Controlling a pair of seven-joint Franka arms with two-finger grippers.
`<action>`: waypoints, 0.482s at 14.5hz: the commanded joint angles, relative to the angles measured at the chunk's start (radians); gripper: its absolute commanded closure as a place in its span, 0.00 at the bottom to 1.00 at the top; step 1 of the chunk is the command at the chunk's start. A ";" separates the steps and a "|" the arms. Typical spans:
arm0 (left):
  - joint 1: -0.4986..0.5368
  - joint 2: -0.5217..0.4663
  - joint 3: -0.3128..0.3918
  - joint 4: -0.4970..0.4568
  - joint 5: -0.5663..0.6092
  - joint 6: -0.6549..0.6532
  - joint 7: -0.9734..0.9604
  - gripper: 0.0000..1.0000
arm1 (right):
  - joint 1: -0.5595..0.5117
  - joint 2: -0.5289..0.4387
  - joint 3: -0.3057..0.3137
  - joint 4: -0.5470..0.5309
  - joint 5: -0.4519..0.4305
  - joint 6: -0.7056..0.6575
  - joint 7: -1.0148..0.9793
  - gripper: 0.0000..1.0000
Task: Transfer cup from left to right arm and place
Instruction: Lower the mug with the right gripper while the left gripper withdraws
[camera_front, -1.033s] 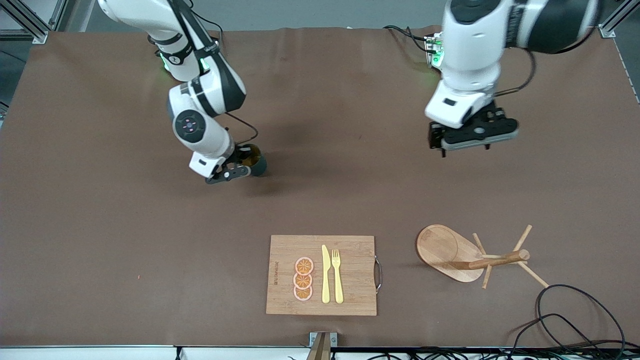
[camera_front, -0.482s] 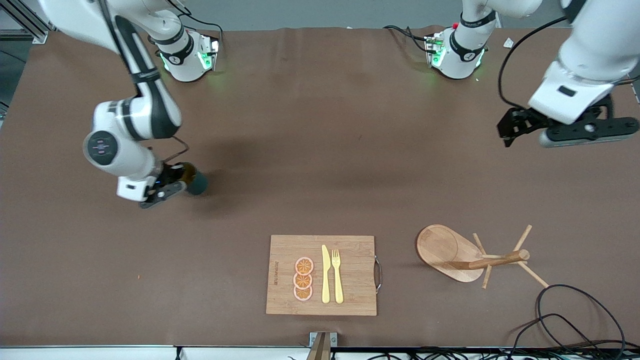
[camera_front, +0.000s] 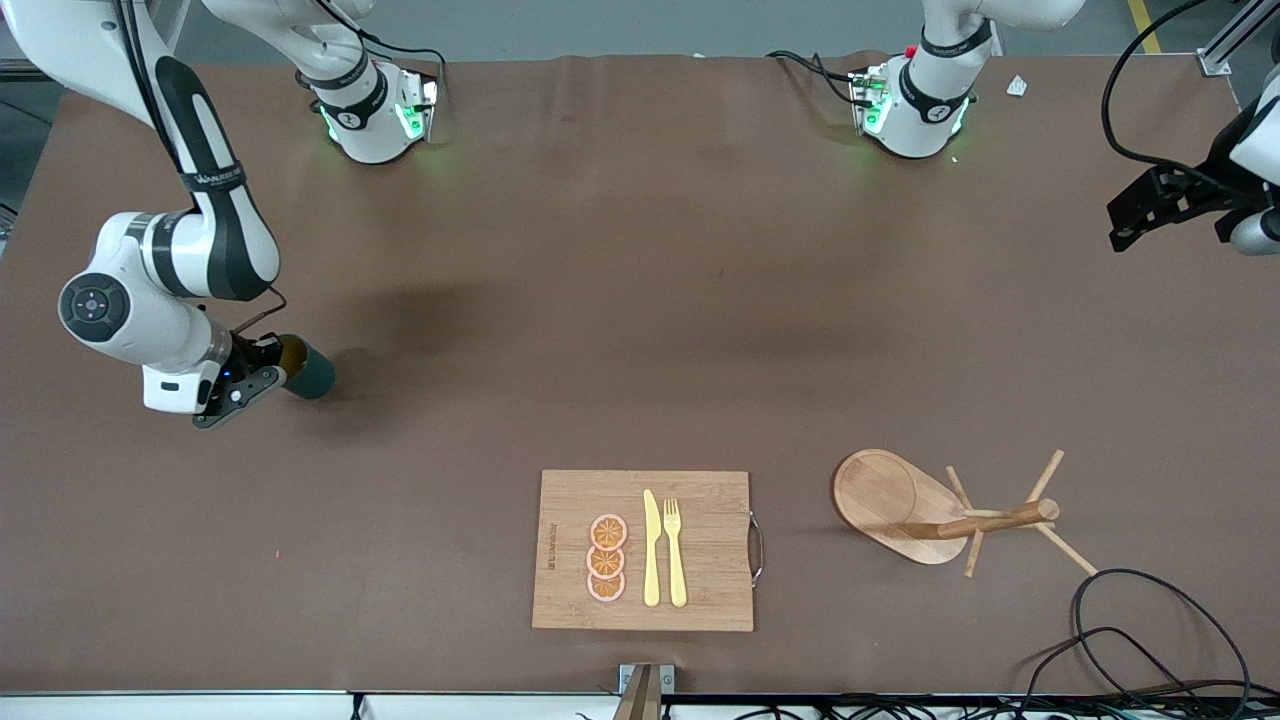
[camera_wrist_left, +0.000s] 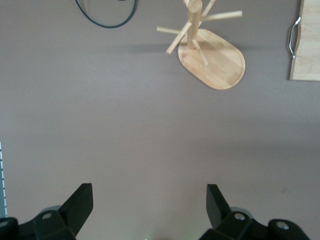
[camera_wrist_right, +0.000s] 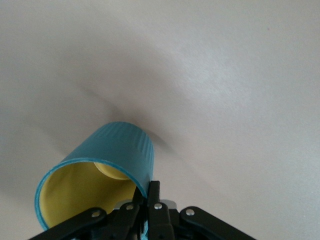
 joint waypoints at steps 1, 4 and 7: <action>0.000 0.017 0.003 0.037 -0.014 -0.032 0.023 0.00 | -0.044 0.040 0.022 0.029 -0.024 0.012 -0.048 1.00; 0.095 0.003 -0.050 0.034 -0.060 -0.038 0.031 0.00 | -0.072 0.057 0.022 0.029 -0.022 0.026 -0.052 1.00; 0.256 0.003 -0.207 0.026 -0.095 -0.033 0.029 0.00 | -0.075 0.066 0.023 0.035 -0.022 0.026 -0.052 0.56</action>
